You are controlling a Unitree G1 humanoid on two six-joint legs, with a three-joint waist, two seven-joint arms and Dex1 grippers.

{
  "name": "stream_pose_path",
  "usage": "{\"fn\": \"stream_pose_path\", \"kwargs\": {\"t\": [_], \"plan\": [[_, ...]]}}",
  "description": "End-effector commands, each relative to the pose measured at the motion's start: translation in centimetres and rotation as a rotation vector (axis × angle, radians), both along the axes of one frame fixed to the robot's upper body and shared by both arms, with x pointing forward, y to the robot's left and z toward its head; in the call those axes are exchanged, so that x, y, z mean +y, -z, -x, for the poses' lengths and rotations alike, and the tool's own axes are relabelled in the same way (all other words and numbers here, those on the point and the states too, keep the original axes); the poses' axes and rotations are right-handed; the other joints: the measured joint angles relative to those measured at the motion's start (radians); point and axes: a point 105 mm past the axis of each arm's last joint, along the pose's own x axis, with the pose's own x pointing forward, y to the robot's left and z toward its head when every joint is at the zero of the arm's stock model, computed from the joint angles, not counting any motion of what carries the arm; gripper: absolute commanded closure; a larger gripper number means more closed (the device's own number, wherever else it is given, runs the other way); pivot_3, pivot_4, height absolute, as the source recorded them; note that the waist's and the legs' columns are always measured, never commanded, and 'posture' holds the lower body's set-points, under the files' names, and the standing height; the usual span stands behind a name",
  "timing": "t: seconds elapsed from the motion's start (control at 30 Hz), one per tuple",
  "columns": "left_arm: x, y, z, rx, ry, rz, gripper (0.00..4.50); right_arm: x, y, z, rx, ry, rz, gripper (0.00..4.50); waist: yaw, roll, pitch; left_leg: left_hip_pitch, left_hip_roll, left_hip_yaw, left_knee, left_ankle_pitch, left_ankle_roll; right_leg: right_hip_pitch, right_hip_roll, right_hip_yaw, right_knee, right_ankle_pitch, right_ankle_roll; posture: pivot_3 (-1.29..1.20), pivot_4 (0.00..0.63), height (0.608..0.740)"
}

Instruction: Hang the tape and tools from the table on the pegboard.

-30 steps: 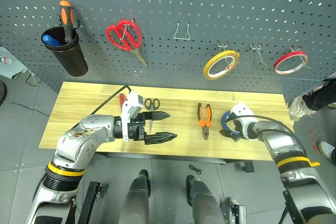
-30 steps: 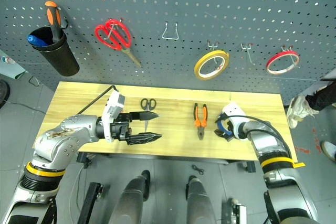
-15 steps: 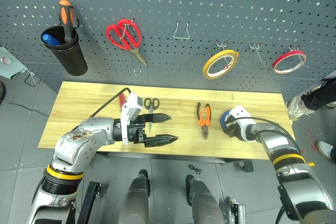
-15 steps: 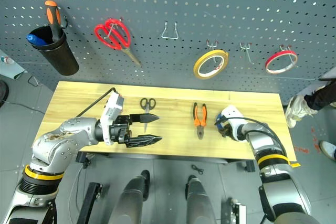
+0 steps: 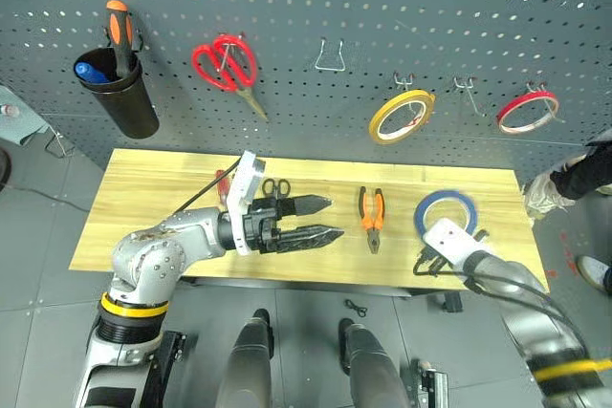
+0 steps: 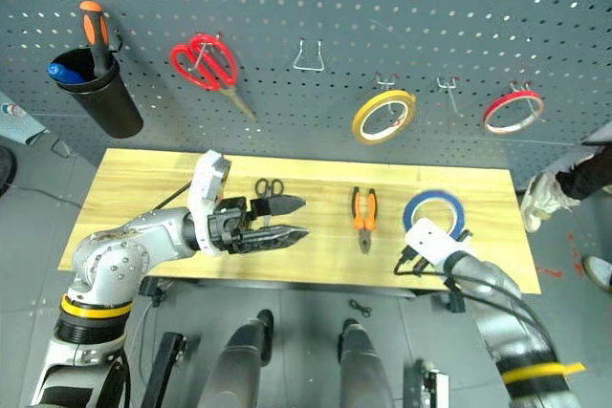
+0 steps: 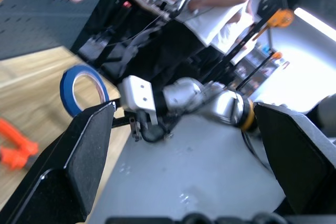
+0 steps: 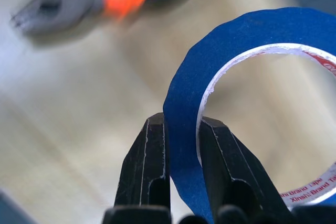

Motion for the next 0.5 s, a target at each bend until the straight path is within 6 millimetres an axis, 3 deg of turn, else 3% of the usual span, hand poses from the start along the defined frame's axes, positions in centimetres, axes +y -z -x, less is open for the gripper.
{"fn": "stream_pose_path", "kwargs": {"t": [0.03,0.13,0.23,0.5], "plan": [[0.4,-3.6,-0.1,-0.018,-0.010,0.137,0.00,1.0,-7.3,0.6,-0.391,-0.016,0.114,4.04,-0.012,0.000,0.000,0.000,0.000,0.000,0.000,0.001,-0.001,0.000,0.000,0.000,0.000,0.001,0.001,0.10,0.313,0.740],[0.8,-6.0,-1.0,-0.033,-0.060,0.223,0.00,1.9,-9.8,-0.3,-0.505,-0.045,0.135,4.04,-0.023,-0.001,-0.001,0.000,-0.001,0.000,0.001,0.004,-0.004,0.002,0.000,0.000,-0.002,0.005,0.001,0.09,0.300,0.740],[0.8,-7.6,-1.1,-0.033,-0.062,0.279,0.00,2.0,-10.9,-1.9,-0.526,-0.052,0.109,4.04,-0.025,-0.002,-0.001,0.000,-0.002,-0.001,0.001,0.005,-0.004,0.002,-0.001,0.001,-0.003,0.007,0.002,0.10,0.287,0.740],[0.6,-7.2,-1.1,-0.021,-0.076,0.266,0.00,0.0,-10.7,-5.6,-0.471,-0.003,-0.047,4.04,-0.012,-0.002,-0.001,-0.001,-0.003,-0.002,-0.001,0.006,-0.003,0.002,-0.001,0.000,-0.005,0.012,-0.005,0.13,0.276,0.740]]}}
